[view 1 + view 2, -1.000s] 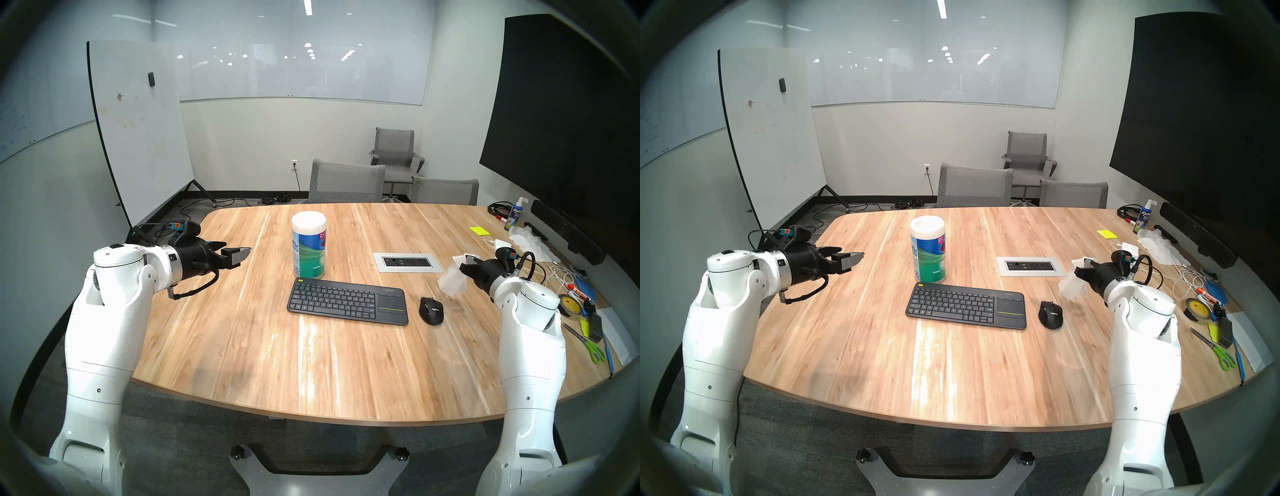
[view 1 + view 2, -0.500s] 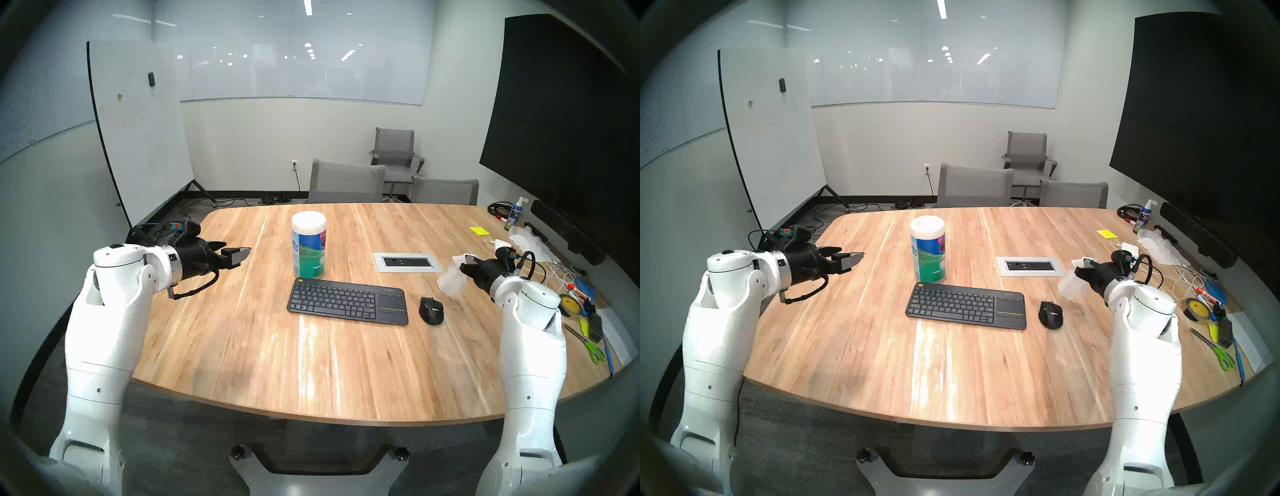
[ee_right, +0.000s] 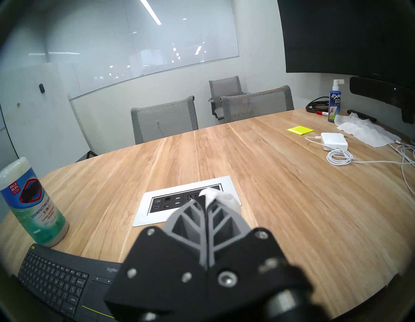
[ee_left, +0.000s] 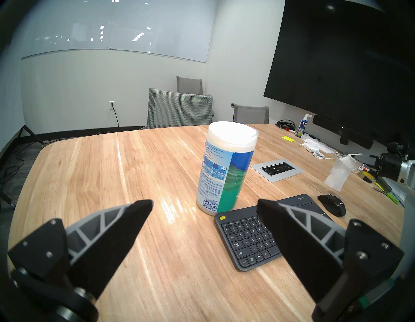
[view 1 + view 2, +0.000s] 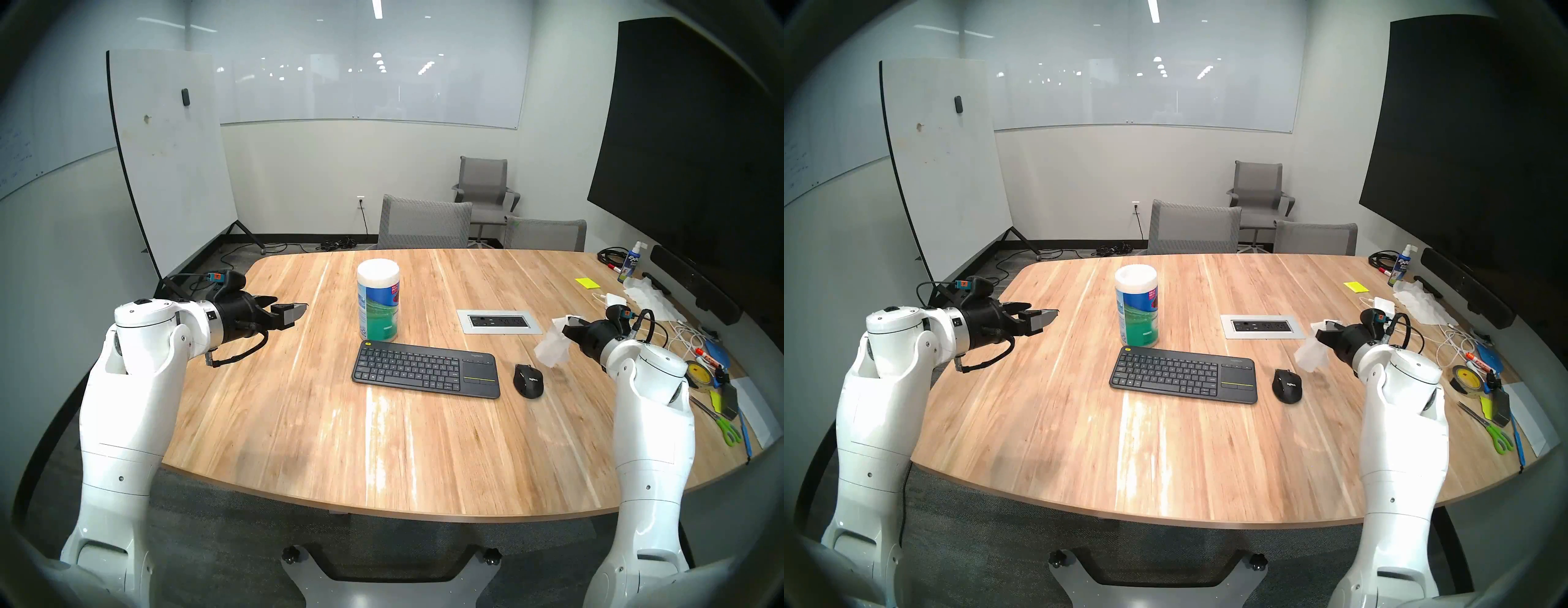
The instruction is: Wipe the keyboards and mice with a disinfecting wipe, then set the wipe down
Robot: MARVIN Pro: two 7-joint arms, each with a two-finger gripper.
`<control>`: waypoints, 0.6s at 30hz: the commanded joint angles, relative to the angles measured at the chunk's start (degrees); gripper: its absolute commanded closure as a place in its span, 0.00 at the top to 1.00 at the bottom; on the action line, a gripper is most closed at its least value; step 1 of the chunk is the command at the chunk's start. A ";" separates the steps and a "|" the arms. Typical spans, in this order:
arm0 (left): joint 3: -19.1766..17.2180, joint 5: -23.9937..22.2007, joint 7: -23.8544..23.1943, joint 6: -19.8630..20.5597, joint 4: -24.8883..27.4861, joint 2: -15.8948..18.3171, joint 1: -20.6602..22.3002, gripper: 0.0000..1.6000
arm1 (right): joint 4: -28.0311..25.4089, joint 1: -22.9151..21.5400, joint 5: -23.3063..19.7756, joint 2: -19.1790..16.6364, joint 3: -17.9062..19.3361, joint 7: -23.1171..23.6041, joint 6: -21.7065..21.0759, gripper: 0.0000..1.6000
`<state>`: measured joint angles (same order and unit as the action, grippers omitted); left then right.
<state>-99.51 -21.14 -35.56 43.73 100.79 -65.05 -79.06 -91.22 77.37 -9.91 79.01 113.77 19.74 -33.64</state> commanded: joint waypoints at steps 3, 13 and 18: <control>-0.17 -0.13 0.07 -0.19 1.39 -0.11 0.71 1.00 | -1.15 -1.04 0.09 -0.32 -0.19 0.17 1.36 0.00; -0.17 -0.13 0.07 -0.19 1.39 -0.11 0.71 1.00 | -0.29 -1.49 1.66 0.74 -0.36 -2.72 3.07 1.00; -0.17 -0.13 0.07 -0.19 1.39 -0.11 0.71 1.00 | -0.15 -1.26 2.06 1.06 -0.18 -3.00 4.48 1.00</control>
<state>-99.51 -21.14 -35.56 43.73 100.79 -65.05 -79.06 -90.74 77.09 -7.88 79.72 113.59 17.17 -31.56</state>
